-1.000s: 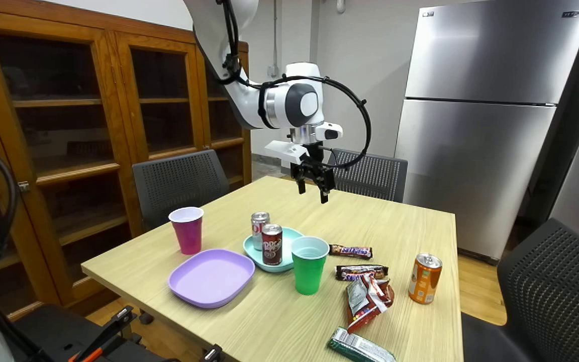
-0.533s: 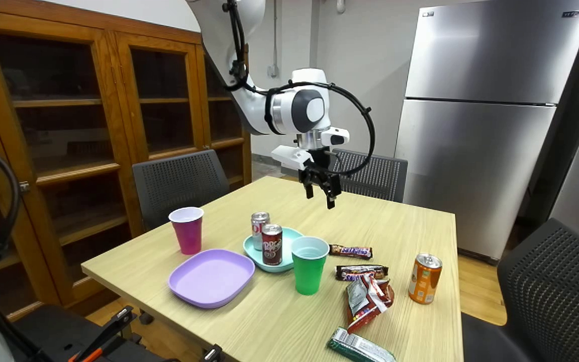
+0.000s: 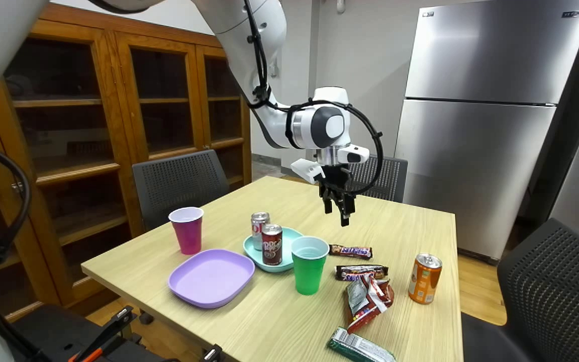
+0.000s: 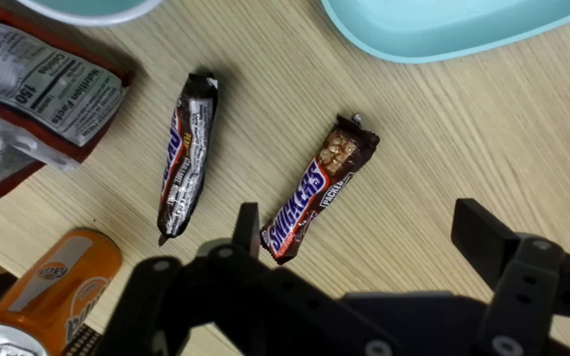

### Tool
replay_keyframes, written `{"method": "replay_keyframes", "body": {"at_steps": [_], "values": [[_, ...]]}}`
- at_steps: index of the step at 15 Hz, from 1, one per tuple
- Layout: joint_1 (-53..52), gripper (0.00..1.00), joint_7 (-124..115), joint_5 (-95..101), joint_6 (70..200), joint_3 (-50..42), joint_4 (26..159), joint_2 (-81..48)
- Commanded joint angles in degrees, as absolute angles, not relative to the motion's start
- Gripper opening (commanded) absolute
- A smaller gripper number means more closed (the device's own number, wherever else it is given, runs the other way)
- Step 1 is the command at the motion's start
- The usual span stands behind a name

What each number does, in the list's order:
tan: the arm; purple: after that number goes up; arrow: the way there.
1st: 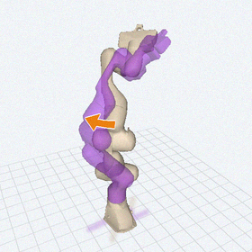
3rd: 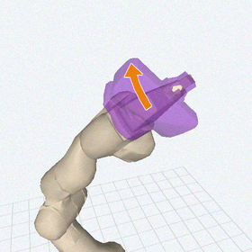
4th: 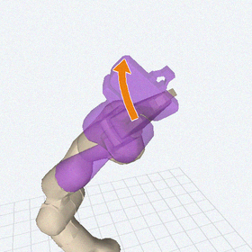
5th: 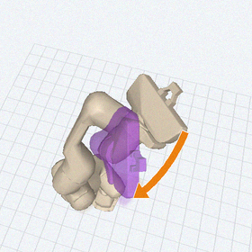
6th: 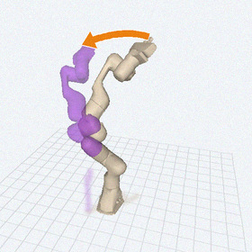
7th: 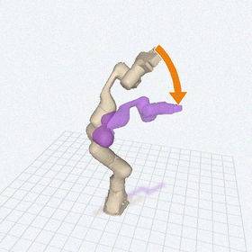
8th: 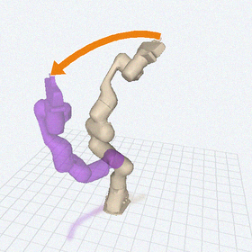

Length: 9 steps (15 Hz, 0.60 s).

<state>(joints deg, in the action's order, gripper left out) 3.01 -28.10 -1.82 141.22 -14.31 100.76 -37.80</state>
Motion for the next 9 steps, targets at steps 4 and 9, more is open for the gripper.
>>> {"method": "replay_keyframes", "body": {"at_steps": [4, 9], "values": [[4.7, 1.00, -32.7, -3.8, 130.2, -14.8, 87.7, -46.7], [5.5, 1.00, -36.5, -3.9, 125.7, -14.9, 80.4, -52.2]]}}
